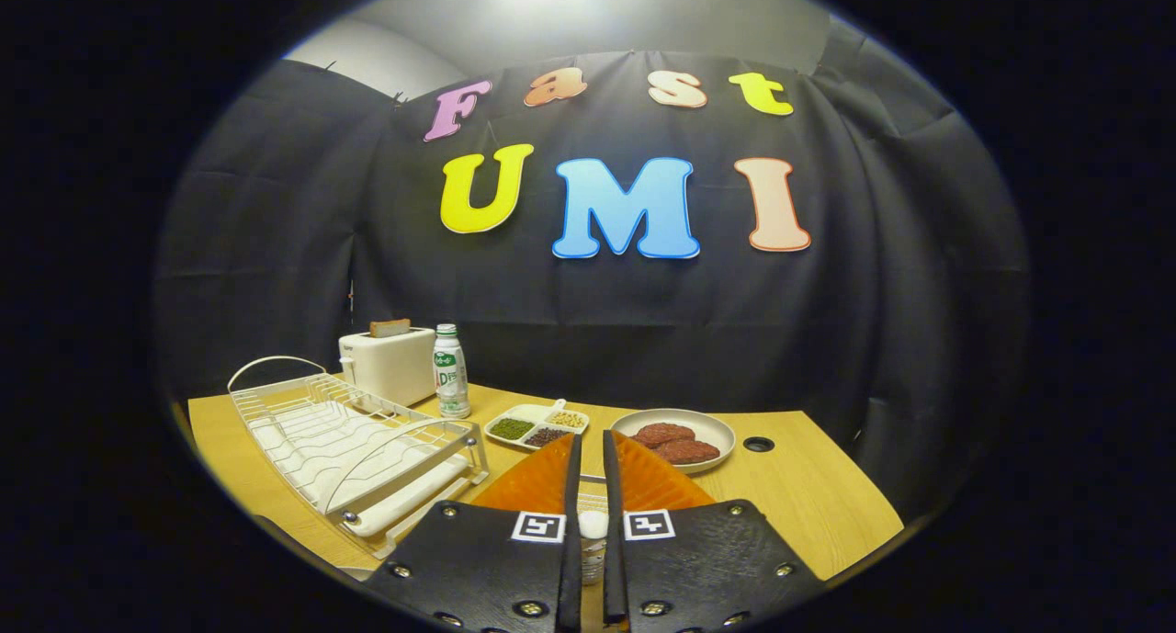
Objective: Take the plate from the dish rack, then take the spoon from the basket and place it into the plate.
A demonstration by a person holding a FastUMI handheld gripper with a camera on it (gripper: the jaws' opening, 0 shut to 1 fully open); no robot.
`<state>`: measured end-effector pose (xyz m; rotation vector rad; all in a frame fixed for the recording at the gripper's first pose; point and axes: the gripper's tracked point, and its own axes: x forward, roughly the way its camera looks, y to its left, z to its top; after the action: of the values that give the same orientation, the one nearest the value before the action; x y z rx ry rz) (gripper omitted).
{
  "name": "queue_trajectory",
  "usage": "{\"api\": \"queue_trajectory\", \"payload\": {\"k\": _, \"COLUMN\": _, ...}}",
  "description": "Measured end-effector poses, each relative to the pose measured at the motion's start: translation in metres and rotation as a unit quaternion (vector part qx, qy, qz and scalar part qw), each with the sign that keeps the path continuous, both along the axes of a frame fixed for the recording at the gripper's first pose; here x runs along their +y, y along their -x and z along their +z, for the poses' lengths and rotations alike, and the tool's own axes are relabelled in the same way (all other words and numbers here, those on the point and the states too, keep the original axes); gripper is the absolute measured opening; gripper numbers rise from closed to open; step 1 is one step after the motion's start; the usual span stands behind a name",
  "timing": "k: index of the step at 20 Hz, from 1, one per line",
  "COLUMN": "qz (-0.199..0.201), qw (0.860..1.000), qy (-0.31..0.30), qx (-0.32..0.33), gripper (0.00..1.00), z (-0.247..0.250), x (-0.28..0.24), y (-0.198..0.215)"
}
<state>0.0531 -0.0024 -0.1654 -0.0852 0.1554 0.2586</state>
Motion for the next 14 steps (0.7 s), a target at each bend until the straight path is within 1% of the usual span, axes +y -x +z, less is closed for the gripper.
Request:
{"api": "queue_trajectory", "payload": {"k": 1, "qz": 0.001, "qw": 1.0, "qy": -0.004, "qx": 0.005, "gripper": 0.09, "z": 0.002, "x": 0.002, "y": 0.0}}
{"api": "queue_trajectory", "payload": {"k": 5, "qz": -0.002, "qw": 1.0, "qy": -0.004, "qx": 0.002, "gripper": 0.09, "z": 0.035, "x": 0.003, "y": -0.003}}
{"api": "queue_trajectory", "payload": {"k": 10, "qz": -0.007, "qw": 1.0, "qy": 0.009, "qx": -0.011, "gripper": 0.09, "z": 0.097, "x": 0.006, "y": 0.013}}
{"api": "queue_trajectory", "payload": {"k": 14, "qz": -0.013, "qw": 0.999, "qy": 0.028, "qx": -0.015, "gripper": 0.09, "z": 0.131, "x": 0.008, "y": 0.028}}
